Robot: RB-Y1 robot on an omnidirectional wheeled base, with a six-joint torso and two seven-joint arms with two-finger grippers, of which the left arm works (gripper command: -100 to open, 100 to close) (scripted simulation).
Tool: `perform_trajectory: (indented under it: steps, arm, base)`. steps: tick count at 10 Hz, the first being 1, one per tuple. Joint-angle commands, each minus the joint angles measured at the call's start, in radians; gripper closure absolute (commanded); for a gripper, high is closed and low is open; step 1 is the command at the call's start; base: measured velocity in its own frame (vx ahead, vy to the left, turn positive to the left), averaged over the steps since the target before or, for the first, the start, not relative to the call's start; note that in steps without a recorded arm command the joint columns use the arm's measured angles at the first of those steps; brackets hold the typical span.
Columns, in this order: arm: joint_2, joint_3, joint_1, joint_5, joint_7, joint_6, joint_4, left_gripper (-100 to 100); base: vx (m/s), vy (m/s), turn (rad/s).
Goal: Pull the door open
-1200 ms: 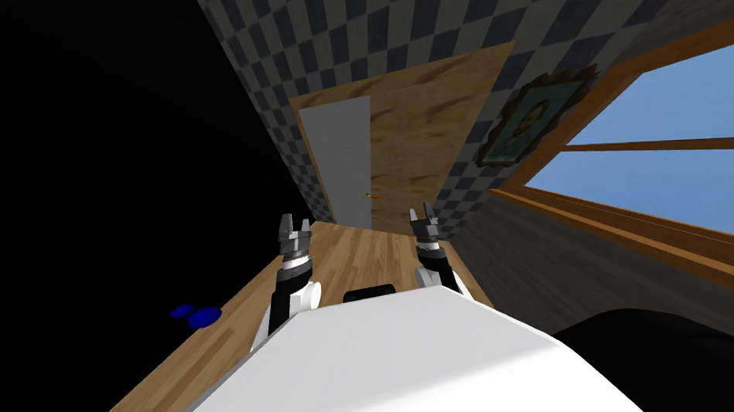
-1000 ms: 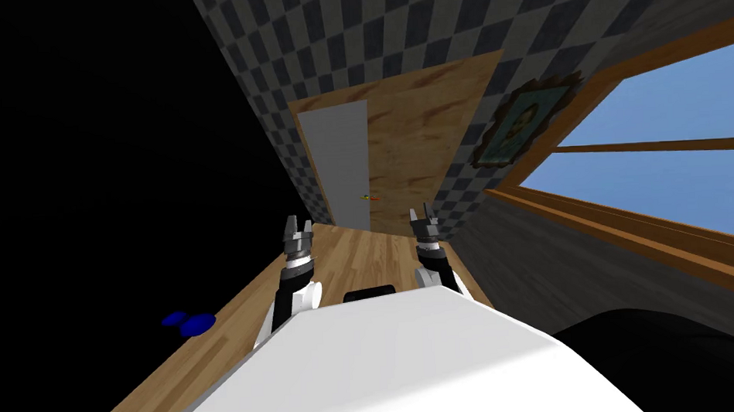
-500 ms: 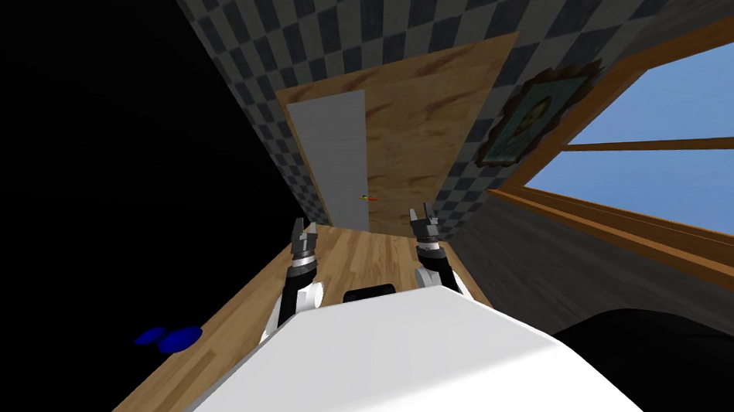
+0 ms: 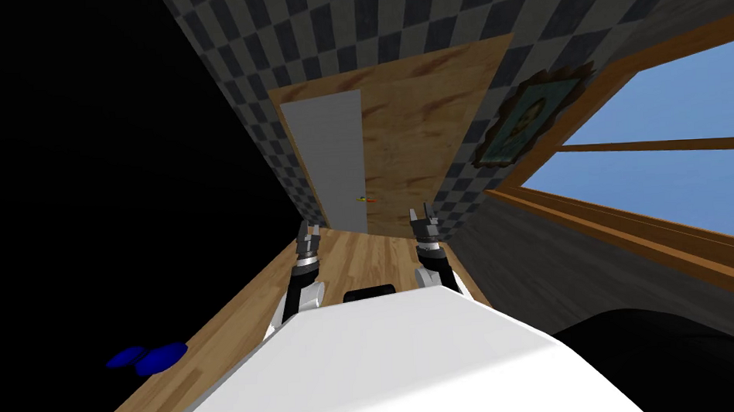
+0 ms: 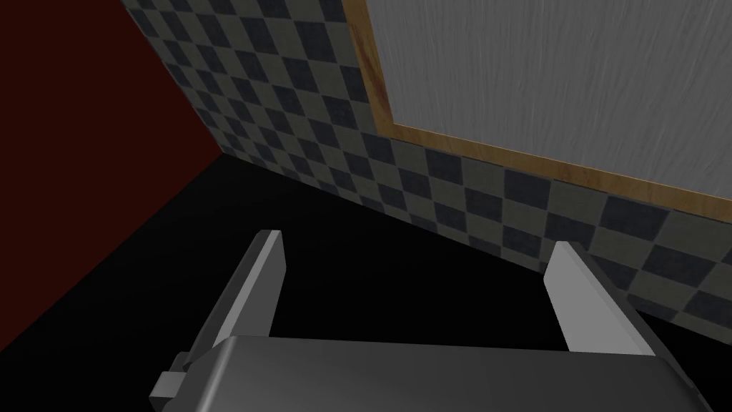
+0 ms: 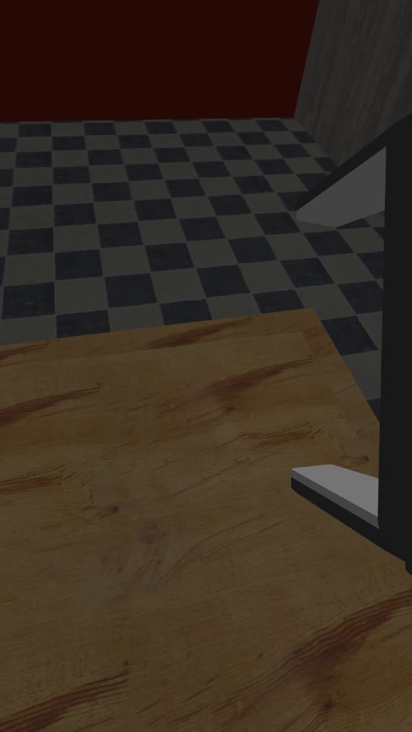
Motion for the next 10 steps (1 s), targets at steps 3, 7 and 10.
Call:
perform_trajectory:
  steps: [3,7,10]
  arm:
    - [0.019,0.0,-0.028,0.006,0.014,-0.017,0.079,-100]
    - [0.042,0.0,-0.06,0.014,0.031,-0.039,0.174,-100]
    - [0.059,0.0,-0.086,0.02,0.045,-0.057,0.251,-100]
  base:
    - [0.091,-0.02,-0.047]
    - [0.099,-0.031,-0.056]
    - [0.101,-0.028,-0.058]
